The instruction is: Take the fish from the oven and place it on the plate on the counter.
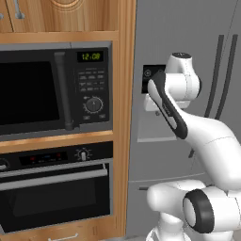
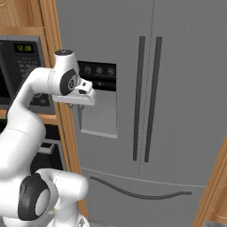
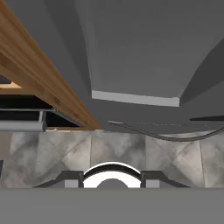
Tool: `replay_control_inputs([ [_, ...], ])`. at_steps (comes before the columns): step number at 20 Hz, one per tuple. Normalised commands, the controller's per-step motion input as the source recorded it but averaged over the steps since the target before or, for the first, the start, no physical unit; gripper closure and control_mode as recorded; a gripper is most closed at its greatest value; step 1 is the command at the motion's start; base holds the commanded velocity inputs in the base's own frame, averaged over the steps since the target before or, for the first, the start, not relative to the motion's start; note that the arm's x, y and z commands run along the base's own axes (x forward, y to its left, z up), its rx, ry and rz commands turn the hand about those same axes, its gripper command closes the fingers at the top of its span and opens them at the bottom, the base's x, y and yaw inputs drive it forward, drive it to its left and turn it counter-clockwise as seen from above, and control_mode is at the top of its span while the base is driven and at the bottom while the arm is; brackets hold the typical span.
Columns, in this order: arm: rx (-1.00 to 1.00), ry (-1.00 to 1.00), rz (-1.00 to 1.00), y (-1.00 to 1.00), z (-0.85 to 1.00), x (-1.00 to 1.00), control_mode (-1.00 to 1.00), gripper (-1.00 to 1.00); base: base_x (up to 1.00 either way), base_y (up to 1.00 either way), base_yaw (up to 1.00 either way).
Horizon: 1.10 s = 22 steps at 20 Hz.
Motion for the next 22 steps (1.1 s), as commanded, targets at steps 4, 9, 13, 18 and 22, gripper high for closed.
replay_control_inputs([
  [4, 0.0, -0.04, 0.06, 0.32, 0.0, -0.53, -1.0, -1.0, 0.0, 0.0, 0.0],
  [9, -0.14, -0.16, 0.36, 1.0, -0.14, -0.56, -1.0, -1.0, 0.0, 0.0, 0.0],
  [13, -0.19, -0.12, 0.48, 1.0, -0.45, -0.37, -1.0, -1.0, 0.0, 0.0, 0.0],
  [18, -0.31, -0.14, 0.4, 1.0, -0.39, -0.53, -1.0, -1.0, 0.0, 0.0, 0.0],
  [22, -0.34, -0.19, 0.33, 1.0, -0.51, -0.18, -1.0, -1.0, 0.0, 0.0, 0.0],
])
